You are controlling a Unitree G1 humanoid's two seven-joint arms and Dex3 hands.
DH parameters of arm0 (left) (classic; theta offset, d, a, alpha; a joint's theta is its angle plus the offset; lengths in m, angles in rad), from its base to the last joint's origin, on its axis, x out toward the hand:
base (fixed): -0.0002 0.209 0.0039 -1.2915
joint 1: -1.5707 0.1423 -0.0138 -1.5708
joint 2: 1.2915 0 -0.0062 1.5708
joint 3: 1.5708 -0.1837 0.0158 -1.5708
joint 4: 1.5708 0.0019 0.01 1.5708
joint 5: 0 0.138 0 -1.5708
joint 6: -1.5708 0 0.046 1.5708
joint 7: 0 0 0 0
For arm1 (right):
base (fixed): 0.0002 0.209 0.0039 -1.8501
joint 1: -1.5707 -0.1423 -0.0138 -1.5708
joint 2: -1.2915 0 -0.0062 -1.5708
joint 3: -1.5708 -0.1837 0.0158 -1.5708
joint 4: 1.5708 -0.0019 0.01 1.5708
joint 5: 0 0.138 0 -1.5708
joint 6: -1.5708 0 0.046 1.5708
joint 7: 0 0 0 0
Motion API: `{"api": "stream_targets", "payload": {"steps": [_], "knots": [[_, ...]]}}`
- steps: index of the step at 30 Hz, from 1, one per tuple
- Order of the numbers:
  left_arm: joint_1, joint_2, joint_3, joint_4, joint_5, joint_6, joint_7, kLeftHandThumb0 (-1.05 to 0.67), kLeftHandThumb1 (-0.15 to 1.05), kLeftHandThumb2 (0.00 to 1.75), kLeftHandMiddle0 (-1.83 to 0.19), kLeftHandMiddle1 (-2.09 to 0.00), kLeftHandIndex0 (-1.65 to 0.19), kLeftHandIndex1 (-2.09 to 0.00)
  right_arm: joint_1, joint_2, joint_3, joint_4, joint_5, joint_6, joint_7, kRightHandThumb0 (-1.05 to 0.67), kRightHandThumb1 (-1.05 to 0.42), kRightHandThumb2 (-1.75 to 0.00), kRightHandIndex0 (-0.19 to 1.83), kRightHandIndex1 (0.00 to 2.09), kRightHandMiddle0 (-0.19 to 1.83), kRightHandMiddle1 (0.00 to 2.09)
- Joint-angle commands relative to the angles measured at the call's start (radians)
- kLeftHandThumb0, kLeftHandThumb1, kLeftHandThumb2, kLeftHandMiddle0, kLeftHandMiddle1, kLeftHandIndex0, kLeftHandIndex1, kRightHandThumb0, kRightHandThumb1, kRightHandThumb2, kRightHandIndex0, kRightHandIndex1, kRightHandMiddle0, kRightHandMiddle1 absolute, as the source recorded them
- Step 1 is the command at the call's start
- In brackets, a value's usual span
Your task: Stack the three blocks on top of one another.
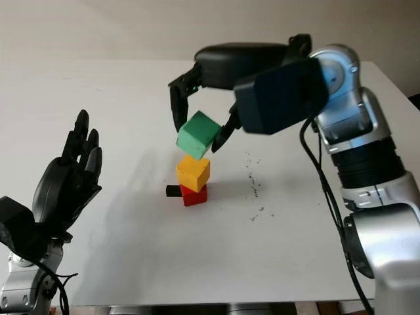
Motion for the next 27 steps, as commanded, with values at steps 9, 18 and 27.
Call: {"api": "stream_targets", "payload": {"steps": [9,18,27], "knots": [[-0.01,-0.002,-0.009,-0.003,0.007,-0.004,0.007,-0.75,1.05,0.61,0.19,0.0,0.19,0.0,-0.032,0.025,0.017,0.092,-0.024,-0.094,-0.008,-0.36,-0.93,-0.06,0.33,0.04,0.38,1.52],[-0.008,0.002,-0.009,-0.002,0.011,-0.004,0.003,-0.77,1.05,0.6,0.19,0.0,0.19,0.0,-0.036,0.037,0.022,0.132,-0.037,-0.117,-0.004,-0.36,-0.94,-0.06,0.31,0.04,0.33,1.58],[-0.006,-0.004,-0.012,-0.012,0.012,0.008,0.014,-0.77,1.05,0.59,0.19,0.0,0.19,0.0,-0.035,0.029,0.03,0.132,-0.047,-0.118,0.022,-0.36,-0.95,-0.06,0.29,0.03,0.31,1.57]]}}
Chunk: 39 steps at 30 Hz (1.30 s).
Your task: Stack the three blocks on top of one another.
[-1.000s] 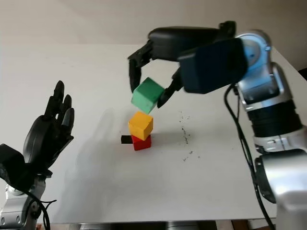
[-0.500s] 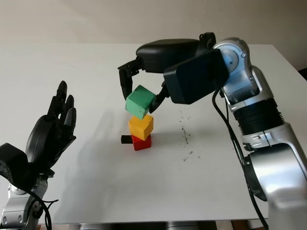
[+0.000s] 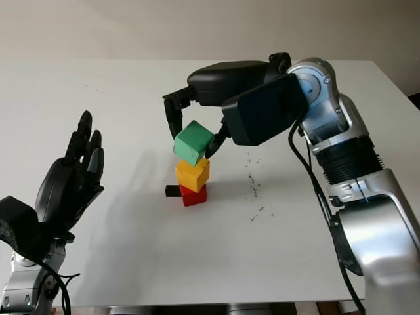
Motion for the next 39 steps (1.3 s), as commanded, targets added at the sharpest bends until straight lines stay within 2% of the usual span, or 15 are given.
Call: {"api": "stream_targets", "payload": {"steps": [1,16,39], "knots": [[-0.006,-0.002,-0.004,-0.011,0.004,0.001,0.004,-0.77,1.05,0.59,0.19,0.0,0.19,0.0,-0.026,-0.005,0.006,0.0,-0.001,-0.011,0.007,-0.37,-0.95,-0.06,0.29,0.03,0.31,1.57],[-0.002,0.002,-0.004,0.003,0.01,-0.027,0.001,-0.75,1.05,0.58,0.19,0.0,0.19,0.0,-0.013,-0.001,0.008,-0.005,0.0,-0.001,0.037,-0.36,-0.95,-0.05,0.29,0.05,0.31,1.51],[0.006,-0.006,-0.017,-0.015,0.022,0.003,0.019,-0.78,1.05,0.58,0.19,0.0,0.19,0.0,0.011,0.011,0.013,0.006,0.002,-0.015,0.0,-0.37,-0.96,-0.05,0.28,0.05,0.32,1.5]]}}
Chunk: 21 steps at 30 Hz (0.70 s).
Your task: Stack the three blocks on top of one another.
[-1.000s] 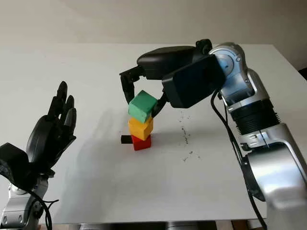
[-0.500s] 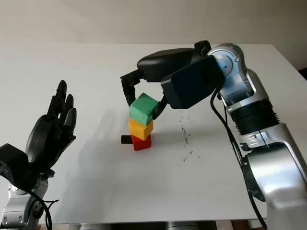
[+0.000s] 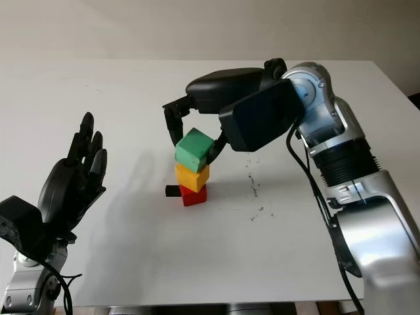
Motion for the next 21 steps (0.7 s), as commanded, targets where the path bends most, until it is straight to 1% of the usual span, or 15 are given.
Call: {"api": "stream_targets", "payload": {"steps": [1,7,11,12,13,14,16,19,21], "knots": [[0.004,-0.002,-0.006,-0.014,0.004,0.0,0.0,-0.78,1.05,0.58,0.19,0.0,0.19,0.0,0.003,0.003,-0.004,0.004,0.009,-0.004,-0.007,-0.37,-0.96,-0.05,0.28,0.05,0.32,1.5],[0.005,-0.005,-0.008,-0.014,0.002,0.0,0.0,-0.79,1.05,0.57,0.19,0.0,0.19,0.0,0.004,0.002,0.0,0.011,0.007,-0.007,-0.006,-0.37,-0.95,-0.05,0.29,0.05,0.33,1.49],[0.006,-0.004,-0.009,-0.015,0.007,-0.002,0.004,-0.78,1.05,0.58,0.19,0.0,0.19,0.0,0.003,-0.003,0.006,0.004,-0.002,0.017,0.007,-0.37,-0.95,-0.05,0.28,0.05,0.33,1.46],[0.006,-0.004,-0.008,-0.014,0.004,-0.002,0.002,-0.78,1.05,0.58,0.19,0.0,0.19,0.0,0.003,-0.004,0.007,0.003,-0.004,0.019,0.009,-0.38,-0.95,-0.05,0.27,0.05,0.32,1.41],[0.006,-0.004,-0.008,-0.013,0.002,-0.002,0.002,-0.78,1.05,0.58,0.19,0.0,0.19,0.0,0.004,-0.004,0.007,0.005,-0.002,0.019,0.01,-0.39,-0.93,-0.05,0.26,0.04,0.28,1.28],[0.005,-0.005,-0.008,-0.012,0.002,-0.001,0.001,-0.78,1.05,0.58,0.19,0.0,0.19,0.0,0.003,-0.005,0.008,0.006,-0.002,0.016,0.012,-0.42,-0.93,-0.05,0.25,0.04,0.23,1.21],[0.004,-0.003,-0.009,-0.01,0.002,0.001,-0.001,-0.79,1.05,0.57,0.19,0.0,0.19,0.0,0.002,-0.006,0.009,0.006,-0.002,0.016,0.018,-0.46,-0.92,-0.05,0.21,0.03,0.12,1.09],[0.002,-0.004,-0.009,-0.009,0.0,0.001,0.0,-0.79,1.05,0.57,0.19,0.0,0.19,0.0,0.003,-0.008,0.006,0.0,0.005,0.025,0.03,-0.5,-0.9,-0.05,0.15,0.01,0.03,0.92],[0.002,-0.004,-0.009,-0.011,0.002,0.003,0.002,-0.79,1.05,0.56,0.19,0.0,0.19,0.0,0.004,-0.01,0.005,-0.004,0.005,0.027,0.034,-0.52,-0.89,-0.05,0.08,0.02,0.04,0.67]]}}
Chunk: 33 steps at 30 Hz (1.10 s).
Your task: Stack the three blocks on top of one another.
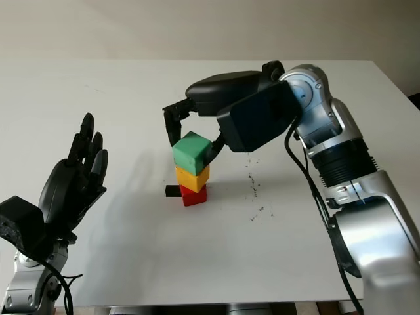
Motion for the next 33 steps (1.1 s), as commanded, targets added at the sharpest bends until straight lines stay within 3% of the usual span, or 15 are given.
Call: {"api": "stream_targets", "payload": {"steps": [1,8,15,18,21,24,28,33], "knots": [[0.002,-0.005,-0.006,-0.016,0.002,0.009,0.003,-0.79,1.05,0.56,0.19,0.0,0.19,0.0,0.004,-0.011,-0.004,-0.011,0.006,0.007,0.006,-0.52,-0.88,-0.05,0.06,0.03,0.06,0.57],[0.001,-0.003,-0.006,-0.012,0.001,0.002,-0.001,-0.79,1.05,0.57,0.19,0.0,0.19,0.0,0.004,-0.019,-0.007,-0.026,0.012,0.023,0.021,-0.58,-0.85,-0.05,-0.08,0.02,0.0,0.17],[-0.01,-0.011,-0.007,0.004,-0.011,-0.009,-0.006,-0.79,1.05,0.56,0.19,0.0,0.19,0.0,0.023,-0.044,-0.058,-0.096,0.044,0.053,-0.008,-0.74,-0.86,-0.06,-0.19,0.0,-0.18,0.01],[-0.011,-0.016,-0.01,0.004,-0.009,-0.007,-0.003,-0.78,1.05,0.56,0.19,0.0,0.19,0.0,0.057,-0.07,-0.125,-0.165,0.077,0.135,-0.04,-0.8,-0.87,-0.06,-0.19,0.0,-0.19,0.0],[-0.012,-0.015,-0.013,0.01,-0.006,-0.016,-0.005,-0.78,1.05,0.56,0.19,0.0,0.19,0.0,0.141,-0.073,-0.229,-0.213,0.16,0.229,-0.108,-0.86,-0.98,-0.09,-0.19,0.0,-0.19,0.0],[-0.018,-0.016,-0.01,0.019,-0.011,-0.021,-0.006,-0.77,1.05,0.57,0.19,0.0,0.19,0.0,0.262,-0.046,-0.325,-0.222,0.233,0.235,-0.218,-0.87,-1.04,-0.23,-0.19,0.0,-0.19,0.0],[-0.032,-0.011,0.001,0.033,-0.02,-0.018,-0.008,-0.79,1.05,0.57,0.19,0.0,0.19,0.0,0.428,-0.012,-0.401,-0.275,0.277,0.242,-0.352,-0.81,-1.05,-0.52,-0.19,0.0,-0.19,0.0],[-0.051,-0.002,0.01,0.046,-0.025,-0.013,-0.015,-0.8,1.05,0.57,0.19,0.0,0.19,0.0,0.615,0.089,-0.451,-0.353,0.324,0.285,-0.516,-0.73,-1.05,-0.66,-0.19,0.0,-0.19,0.0]]}}
